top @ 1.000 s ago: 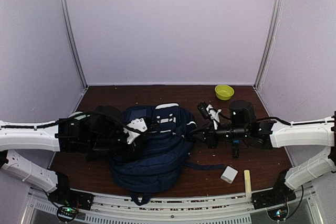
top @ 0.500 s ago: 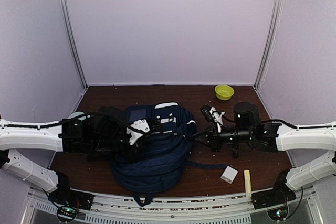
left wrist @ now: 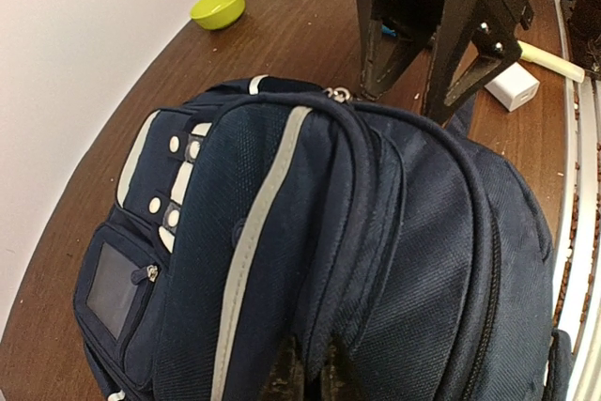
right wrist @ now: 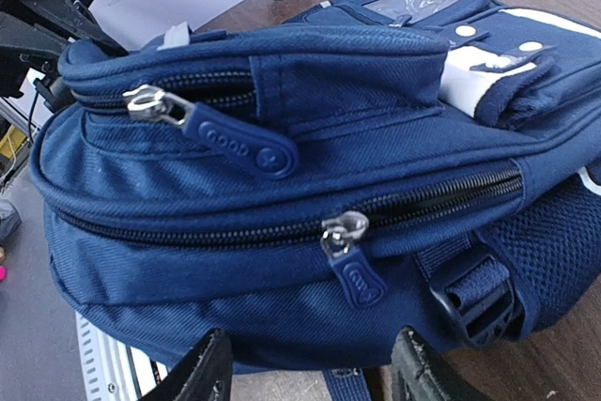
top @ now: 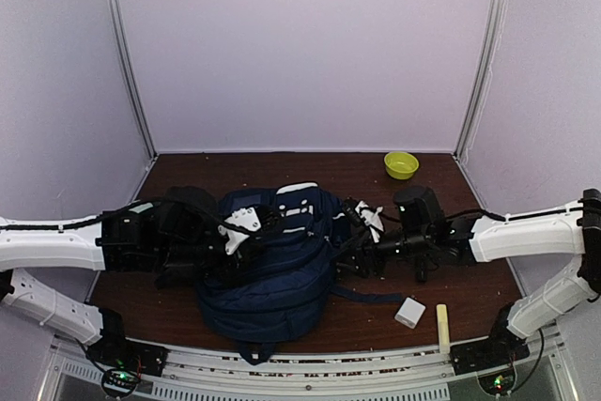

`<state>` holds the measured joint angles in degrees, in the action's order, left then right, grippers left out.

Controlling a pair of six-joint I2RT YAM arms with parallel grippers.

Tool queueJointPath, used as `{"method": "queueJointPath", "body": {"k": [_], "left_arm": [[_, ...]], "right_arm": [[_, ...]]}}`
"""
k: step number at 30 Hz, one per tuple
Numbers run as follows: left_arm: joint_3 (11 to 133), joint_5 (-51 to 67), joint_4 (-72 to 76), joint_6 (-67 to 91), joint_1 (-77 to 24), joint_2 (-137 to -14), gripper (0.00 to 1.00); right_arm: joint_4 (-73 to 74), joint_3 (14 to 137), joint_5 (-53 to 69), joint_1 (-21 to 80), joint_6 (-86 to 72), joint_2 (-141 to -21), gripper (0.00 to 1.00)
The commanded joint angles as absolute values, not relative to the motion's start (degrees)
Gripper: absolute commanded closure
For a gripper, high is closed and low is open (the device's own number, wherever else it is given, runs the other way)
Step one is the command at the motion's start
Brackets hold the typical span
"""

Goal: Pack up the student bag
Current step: Pick up the student bag from the upper front pocket.

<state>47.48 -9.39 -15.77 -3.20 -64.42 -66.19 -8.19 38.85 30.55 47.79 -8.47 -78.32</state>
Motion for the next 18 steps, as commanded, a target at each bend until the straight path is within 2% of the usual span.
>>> {"method": "queueJointPath", "body": {"k": [1,14,18], "left_arm": [[48.95,-8.87,-9.44,-1.68,-64.16,-63.46,1.00],[49.48,-8.75,-10.11,-1.67,-64.16,-63.48,1.00],[49.53,-8.88,-10.16,-1.62,-64.16,-63.66,1.00]], "right_arm": [[-9.20,42.07,32.57,46.82,-6.31,-81.03,0.42],[-11.49,45.42,35.06,45.46,-5.54,-86.46,0.48],[-11.75,46.31,36.86,45.46,-5.59,-87.70,0.60]]}}
